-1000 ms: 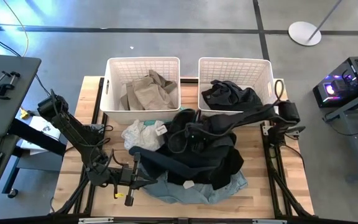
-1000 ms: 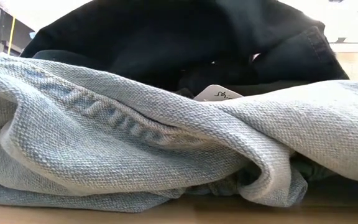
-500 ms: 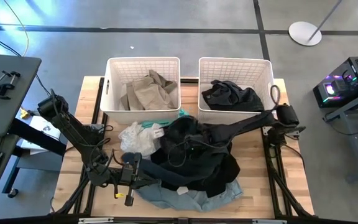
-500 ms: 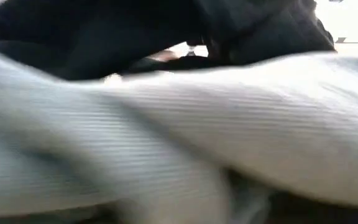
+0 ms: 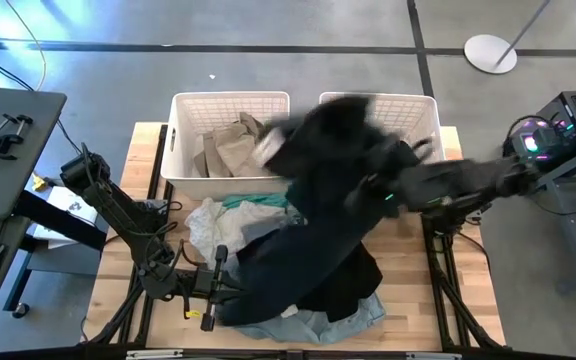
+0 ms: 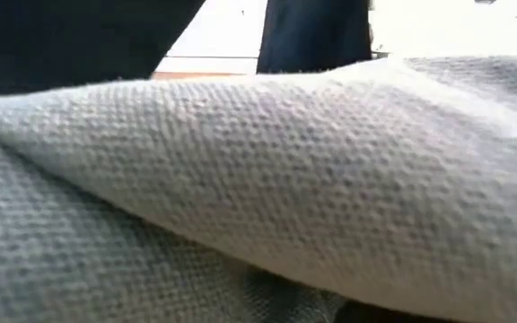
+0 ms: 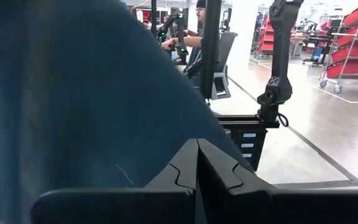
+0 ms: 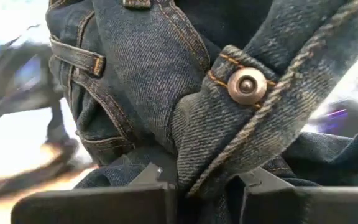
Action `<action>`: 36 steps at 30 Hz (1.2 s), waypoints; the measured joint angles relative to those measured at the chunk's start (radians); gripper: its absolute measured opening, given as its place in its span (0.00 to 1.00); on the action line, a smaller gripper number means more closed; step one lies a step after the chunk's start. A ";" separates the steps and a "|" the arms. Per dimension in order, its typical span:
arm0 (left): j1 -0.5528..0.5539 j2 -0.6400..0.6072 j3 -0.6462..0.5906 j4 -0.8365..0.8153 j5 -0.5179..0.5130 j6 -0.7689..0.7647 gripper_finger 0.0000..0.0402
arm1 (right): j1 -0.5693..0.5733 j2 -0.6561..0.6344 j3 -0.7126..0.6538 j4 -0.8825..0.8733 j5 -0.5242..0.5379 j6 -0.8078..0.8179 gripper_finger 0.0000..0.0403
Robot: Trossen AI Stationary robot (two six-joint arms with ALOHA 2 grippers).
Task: Sort clothes
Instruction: Put the dark blue pants into the right white laundry bin
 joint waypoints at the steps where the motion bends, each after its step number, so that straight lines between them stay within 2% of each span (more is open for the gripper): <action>1: 0.000 0.000 0.000 0.000 0.000 0.000 0.00 | 0.010 -0.011 0.032 0.029 0.081 -0.069 0.11; 3: 0.000 0.000 0.000 0.000 0.000 0.000 0.00 | 0.023 -0.022 0.095 0.135 0.207 -0.247 0.11; 5: 0.000 0.000 0.000 0.000 0.000 0.000 0.00 | 0.018 -0.027 0.159 0.289 0.258 -0.456 0.10; 10: 0.009 0.000 0.000 0.000 0.000 0.001 0.00 | -0.072 -0.028 0.259 0.671 0.201 -0.839 0.10; 14: 0.024 0.000 0.000 0.000 0.000 0.001 0.00 | -0.200 -0.025 0.271 0.930 0.131 -0.938 0.10; 17: 0.039 0.000 0.000 0.001 0.000 0.001 0.00 | -0.297 -0.027 0.271 1.039 0.080 -1.002 0.10; 19: 0.045 0.000 0.000 0.000 0.000 0.001 0.00 | -0.357 -0.028 0.272 1.063 0.093 -1.070 0.10; 22: 0.046 0.000 0.000 -0.026 -0.001 0.001 0.00 | -0.408 -0.027 0.272 1.062 0.171 -1.197 0.10; 27: 0.047 0.000 0.000 -0.045 -0.026 0.034 0.00 | -0.369 -0.031 0.285 1.044 0.252 -1.422 0.10; 31: 0.047 0.000 0.000 -0.047 -0.064 0.085 0.00 | -0.319 -0.050 0.285 0.946 0.267 -1.400 0.10; 36: 0.047 0.000 0.000 -0.046 -0.085 0.089 0.00 | -0.337 -0.067 0.232 0.698 0.335 -1.221 0.10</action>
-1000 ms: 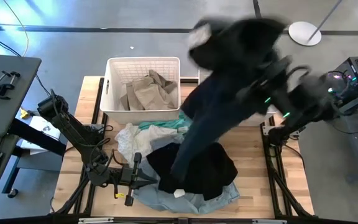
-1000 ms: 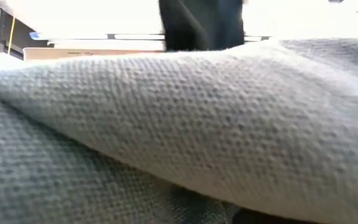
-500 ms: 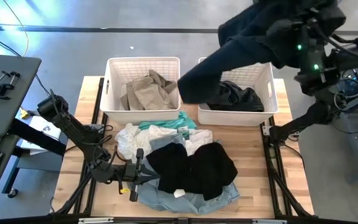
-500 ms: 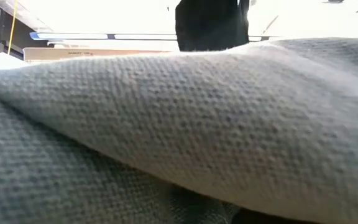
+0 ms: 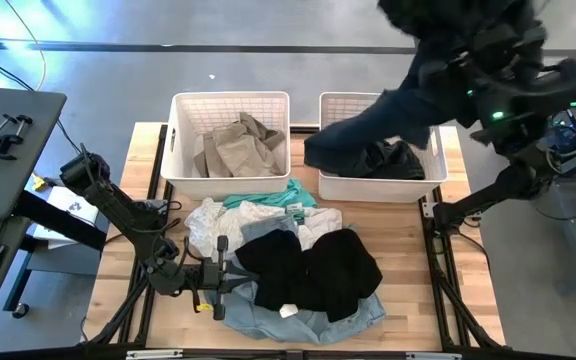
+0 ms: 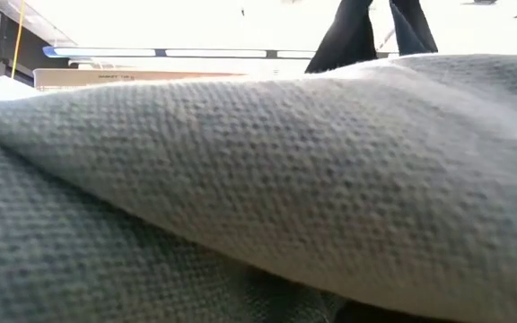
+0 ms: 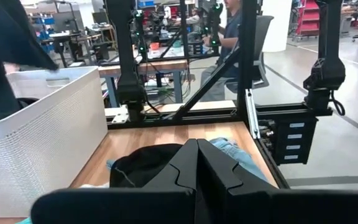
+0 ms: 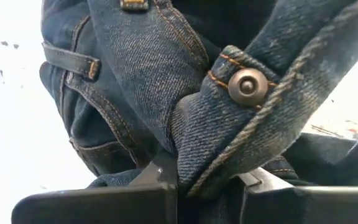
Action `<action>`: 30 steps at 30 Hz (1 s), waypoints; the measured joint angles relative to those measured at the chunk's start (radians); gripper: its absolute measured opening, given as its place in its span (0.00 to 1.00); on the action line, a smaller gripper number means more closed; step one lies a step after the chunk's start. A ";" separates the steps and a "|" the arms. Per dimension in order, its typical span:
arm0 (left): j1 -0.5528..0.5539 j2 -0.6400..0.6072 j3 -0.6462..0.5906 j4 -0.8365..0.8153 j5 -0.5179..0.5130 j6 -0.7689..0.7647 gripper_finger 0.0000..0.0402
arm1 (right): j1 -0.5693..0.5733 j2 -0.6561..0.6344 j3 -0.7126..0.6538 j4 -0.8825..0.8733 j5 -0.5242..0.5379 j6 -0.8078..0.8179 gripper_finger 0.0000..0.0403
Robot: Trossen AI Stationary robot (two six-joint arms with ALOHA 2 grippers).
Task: Sort clothes
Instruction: Put the dark blue pants into the right white laundry bin
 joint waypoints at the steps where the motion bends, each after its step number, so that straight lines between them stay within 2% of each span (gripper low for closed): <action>1: 0.000 0.000 0.000 -0.002 0.000 0.002 0.00 | -0.014 -0.003 -0.018 -0.080 0.021 0.046 0.10; 4: -0.001 0.000 0.000 0.000 0.000 0.000 0.00 | -0.048 -0.002 -0.080 -0.387 0.116 0.239 0.11; 5: -0.002 0.000 0.000 0.001 0.000 0.000 0.00 | -0.060 -0.003 -0.107 -0.509 0.145 0.337 0.11; 7: -0.005 0.000 0.000 0.001 0.000 0.000 0.00 | -0.078 -0.007 -0.169 -0.758 0.137 0.574 0.11; 9: -0.010 0.000 0.000 0.001 0.000 0.000 0.00 | -0.096 -0.017 -0.229 -1.008 0.017 0.863 0.10; 11: -0.014 0.000 0.000 0.001 0.000 0.000 0.00 | -0.157 -0.021 -0.297 -1.190 -0.223 1.160 0.10; 13: -0.016 0.000 0.000 0.000 0.000 0.002 0.00 | -0.244 -0.017 -0.395 -1.271 -0.432 1.315 0.10; 15: -0.016 0.000 0.000 0.001 0.000 0.003 0.00 | -0.311 -0.014 -0.507 -1.291 -0.609 1.339 0.10; 18: -0.013 0.000 0.000 0.001 0.000 0.005 0.00 | -0.392 -0.021 -0.669 -1.269 -0.806 1.325 0.11; 23: -0.007 0.000 0.000 0.003 -0.012 0.008 0.00 | -0.527 -0.018 -0.900 -1.198 -0.922 1.313 0.11; 30: 0.005 0.000 0.000 0.027 -0.027 0.009 0.00 | -0.674 -0.020 -1.099 -0.873 -1.132 1.243 0.11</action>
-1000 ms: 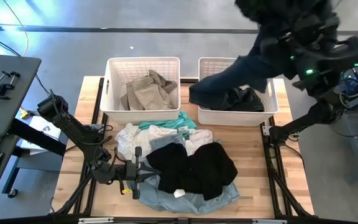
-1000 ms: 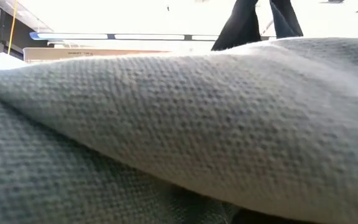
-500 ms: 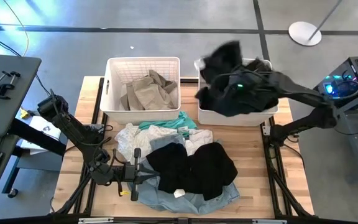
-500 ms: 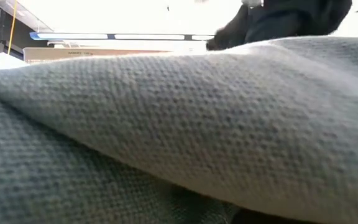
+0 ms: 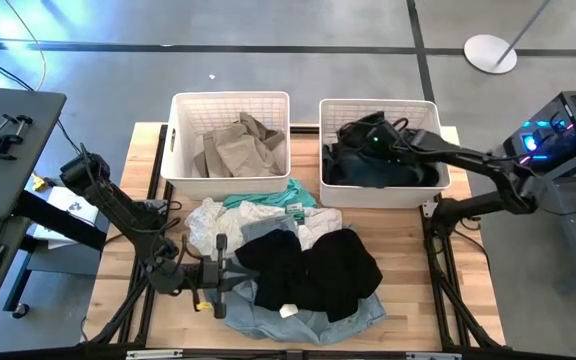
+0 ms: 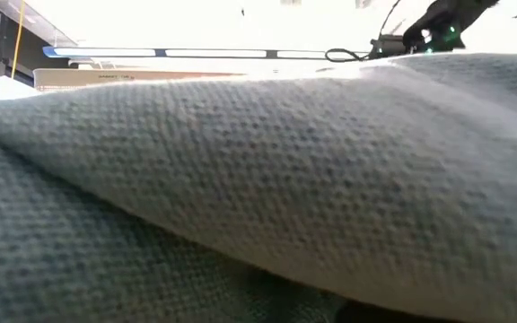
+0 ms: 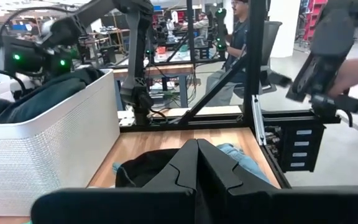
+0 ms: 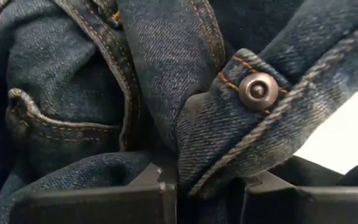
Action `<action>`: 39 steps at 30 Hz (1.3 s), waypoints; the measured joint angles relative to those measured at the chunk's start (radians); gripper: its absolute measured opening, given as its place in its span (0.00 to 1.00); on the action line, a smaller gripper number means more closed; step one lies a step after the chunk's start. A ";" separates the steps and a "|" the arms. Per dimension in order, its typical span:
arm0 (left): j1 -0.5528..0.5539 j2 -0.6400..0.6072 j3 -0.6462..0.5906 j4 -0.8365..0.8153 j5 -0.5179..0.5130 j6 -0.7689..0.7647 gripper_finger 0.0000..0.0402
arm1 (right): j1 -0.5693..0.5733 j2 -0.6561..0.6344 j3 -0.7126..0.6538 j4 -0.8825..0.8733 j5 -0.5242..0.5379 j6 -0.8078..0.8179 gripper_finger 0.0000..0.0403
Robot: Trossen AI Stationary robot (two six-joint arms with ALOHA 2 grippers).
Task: Sort clothes
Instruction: Put the dark blue pants into the right white laundry bin
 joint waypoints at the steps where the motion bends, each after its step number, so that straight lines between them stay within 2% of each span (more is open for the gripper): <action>1: 0.001 0.000 0.000 0.000 -0.001 0.000 0.00 | -0.011 0.000 -0.023 0.054 -0.014 -0.009 0.12; 5: 0.001 0.000 0.000 0.000 -0.001 -0.001 0.00 | -0.034 0.000 -0.078 0.179 -0.036 -0.018 0.13; 9: 0.001 0.000 0.000 -0.001 -0.008 0.000 0.00 | -0.036 0.005 -0.039 0.146 -0.036 -0.044 0.21; 14: 0.001 0.000 0.000 -0.001 -0.017 -0.001 0.00 | -0.036 0.006 0.180 -0.074 -0.027 -0.052 0.38; 19: 0.001 0.000 0.000 -0.001 -0.018 -0.004 0.00 | -0.036 0.005 0.423 -0.324 0.077 0.018 0.53; 22: 0.000 0.000 0.000 -0.002 -0.017 -0.017 0.00 | -0.036 0.003 0.549 -0.431 0.157 0.127 0.57; 25: 0.000 0.000 0.000 -0.002 -0.018 -0.018 0.00 | -0.011 0.002 0.626 -0.472 0.170 0.168 0.57; 27: 0.000 0.000 0.000 -0.002 -0.018 -0.018 0.00 | 0.018 0.000 0.639 -0.453 0.090 0.133 0.55; 31: 0.000 0.000 0.000 -0.004 -0.017 -0.018 0.00 | 0.061 0.012 0.604 -0.385 -0.252 0.040 0.48; 32: 0.000 0.000 0.000 -0.005 -0.018 -0.018 0.00 | 0.071 0.013 0.579 -0.366 -0.309 0.024 0.46; 34: 0.000 0.000 0.000 -0.011 -0.018 -0.018 0.00 | 0.083 0.014 0.516 -0.307 -0.351 0.015 0.42; 39: 0.000 0.000 0.000 -0.018 -0.018 -0.019 0.00 | 0.031 0.014 0.274 -0.132 -0.325 0.049 0.30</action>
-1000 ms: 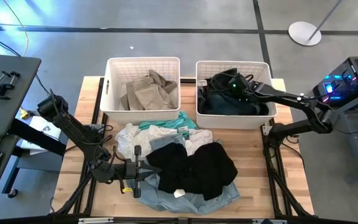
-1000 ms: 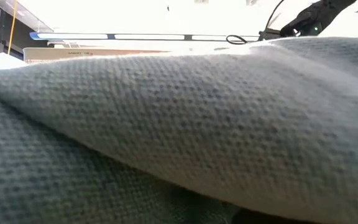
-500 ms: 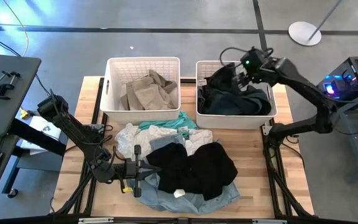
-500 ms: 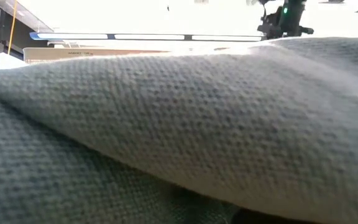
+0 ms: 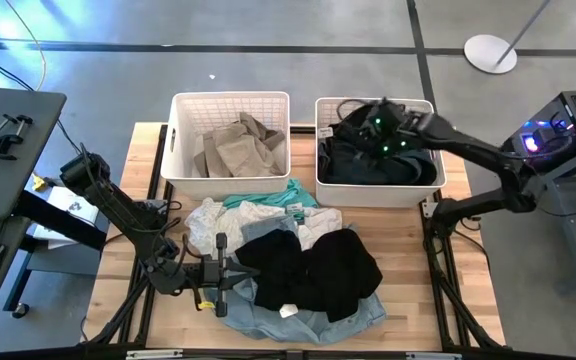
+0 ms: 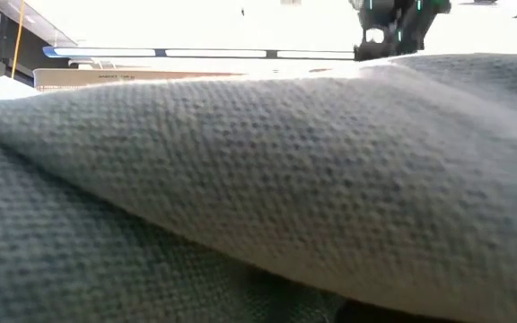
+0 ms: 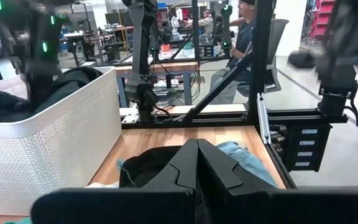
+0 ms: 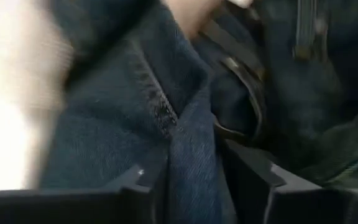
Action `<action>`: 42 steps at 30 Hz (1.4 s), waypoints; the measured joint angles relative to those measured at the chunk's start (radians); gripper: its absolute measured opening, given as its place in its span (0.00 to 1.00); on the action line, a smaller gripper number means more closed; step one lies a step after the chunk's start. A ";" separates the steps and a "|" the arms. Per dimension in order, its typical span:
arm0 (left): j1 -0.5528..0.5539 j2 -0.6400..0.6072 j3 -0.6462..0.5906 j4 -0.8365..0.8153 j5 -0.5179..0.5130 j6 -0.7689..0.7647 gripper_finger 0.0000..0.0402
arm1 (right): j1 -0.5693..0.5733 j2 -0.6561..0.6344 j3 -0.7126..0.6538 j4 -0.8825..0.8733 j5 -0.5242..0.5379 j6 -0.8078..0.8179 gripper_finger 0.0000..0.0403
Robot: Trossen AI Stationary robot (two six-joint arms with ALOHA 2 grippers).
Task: Sort clothes
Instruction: Put the dark blue pants into the right white laundry bin, then put the black shirt into the right white laundry bin
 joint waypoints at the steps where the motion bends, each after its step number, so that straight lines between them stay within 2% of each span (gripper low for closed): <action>1: 0.000 0.000 0.000 -0.005 0.000 0.000 0.00 | -0.016 0.000 -0.056 0.044 0.000 0.011 0.28; 8: 0.000 0.000 0.000 -0.008 0.000 -0.002 0.00 | -0.110 -0.003 -0.406 0.474 -0.010 0.023 0.16; 10: 0.000 0.000 0.000 -0.008 0.000 -0.009 0.00 | -0.124 -0.004 -0.462 0.574 -0.002 0.022 0.14; 12: 0.000 0.000 0.000 -0.008 0.000 -0.009 0.00 | -0.134 -0.003 -0.470 0.600 0.024 0.023 0.14; 15: 0.000 0.000 0.000 -0.008 0.000 -0.010 0.00 | -0.141 0.001 -0.416 0.543 0.056 0.025 0.14; 19: 0.000 0.000 0.000 -0.013 0.000 -0.014 0.00 | -0.142 0.002 -0.262 0.385 0.040 0.074 0.16; 23: 0.000 0.000 0.000 -0.045 0.000 -0.037 0.00 | -0.140 0.002 -0.061 0.169 0.033 0.075 0.26; 27: 0.000 0.000 0.000 -0.099 0.000 -0.112 0.00 | -0.110 -0.005 0.151 -0.003 0.098 0.090 0.36; 30: -0.001 0.000 0.000 -0.123 0.000 -0.161 0.00 | -0.032 -0.035 0.255 -0.035 0.198 0.104 0.38; 33: -0.008 0.000 0.000 -0.127 -0.001 -0.174 0.00 | 0.102 -0.089 0.290 -0.019 0.314 0.100 0.39; 38: -0.016 0.000 0.000 -0.125 0.000 -0.174 0.00 | 0.396 -0.172 0.250 0.002 0.497 0.087 0.39; 42: -0.016 0.000 0.000 -0.125 0.000 -0.174 0.00 | 0.654 -0.215 0.169 0.028 0.681 0.154 0.39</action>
